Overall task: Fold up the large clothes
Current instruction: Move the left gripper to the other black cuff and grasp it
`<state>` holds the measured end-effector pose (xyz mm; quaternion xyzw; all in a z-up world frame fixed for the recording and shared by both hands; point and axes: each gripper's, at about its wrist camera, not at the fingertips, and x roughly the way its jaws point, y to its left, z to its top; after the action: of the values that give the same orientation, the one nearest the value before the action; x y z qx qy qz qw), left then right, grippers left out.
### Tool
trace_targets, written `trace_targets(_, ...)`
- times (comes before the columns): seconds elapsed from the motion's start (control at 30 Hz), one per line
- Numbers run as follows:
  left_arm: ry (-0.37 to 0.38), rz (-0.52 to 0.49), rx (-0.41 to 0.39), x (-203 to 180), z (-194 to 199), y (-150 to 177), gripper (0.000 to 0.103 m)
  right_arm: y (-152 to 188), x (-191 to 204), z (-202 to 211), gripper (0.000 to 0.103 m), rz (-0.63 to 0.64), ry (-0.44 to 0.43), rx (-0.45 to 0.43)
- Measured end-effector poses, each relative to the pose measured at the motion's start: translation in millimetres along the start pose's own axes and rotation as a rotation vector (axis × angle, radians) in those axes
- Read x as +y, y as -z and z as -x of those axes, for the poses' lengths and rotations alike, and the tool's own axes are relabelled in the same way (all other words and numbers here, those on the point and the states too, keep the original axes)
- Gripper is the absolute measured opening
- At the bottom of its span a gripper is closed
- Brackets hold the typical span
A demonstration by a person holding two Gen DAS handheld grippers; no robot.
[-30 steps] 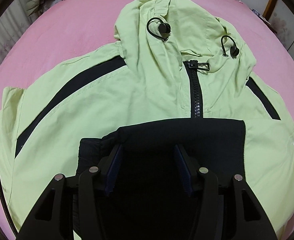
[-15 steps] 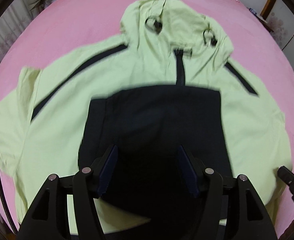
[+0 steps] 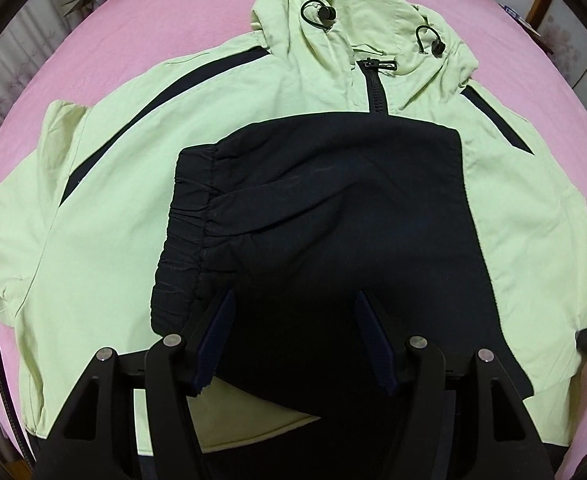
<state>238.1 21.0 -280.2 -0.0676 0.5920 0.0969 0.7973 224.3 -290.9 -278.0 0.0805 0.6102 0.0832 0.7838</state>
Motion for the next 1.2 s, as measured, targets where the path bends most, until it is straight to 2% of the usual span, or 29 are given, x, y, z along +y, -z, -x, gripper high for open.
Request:
trace_targets(0.2, 0.024, 0.019, -0.015, -9.2, 32.7, -2.3, 0.062, 5.6, 9.4, 29.0, 0.003, -0.006, -0.035, -0.014)
trace_targets(0.3, 0.046, 0.048, -0.035, -11.7, 61.5, 0.4, 0.07, 9.2, 13.1, 54.2, 0.003, 0.004, -0.05, -0.024)
trace_targets(0.5, 0.091, 0.101, -0.107, -20.2, 133.9, 8.8, 0.075, 11.1, 27.2, 115.5, 0.003, 0.063, -0.085, -0.049)
trace_targets(0.63, 0.093, 0.112, -0.17, -14.5, 204.7, 33.4, 0.081, 11.5, 42.8, 152.8, 0.003, 0.12, -0.112, -0.068)
trace_targets(0.73, 0.083, 0.118, -0.216, -13.2, 242.3, 45.4, 0.082, 13.5, 55.7, 177.8, 0.003, 0.167, -0.152, -0.086)
trace_targets(0.97, 0.075, 0.183, -0.271, 14.3, 304.8, 76.1, 0.084, 22.7, 88.9, 217.1, 0.003, 0.264, -0.227, -0.119)
trace_targets(1.2, 0.035, 0.227, -0.274, 58.2, 328.0, 98.8, 0.084, 35.7, 136.5, 226.2, 0.003, 0.351, -0.267, -0.124)
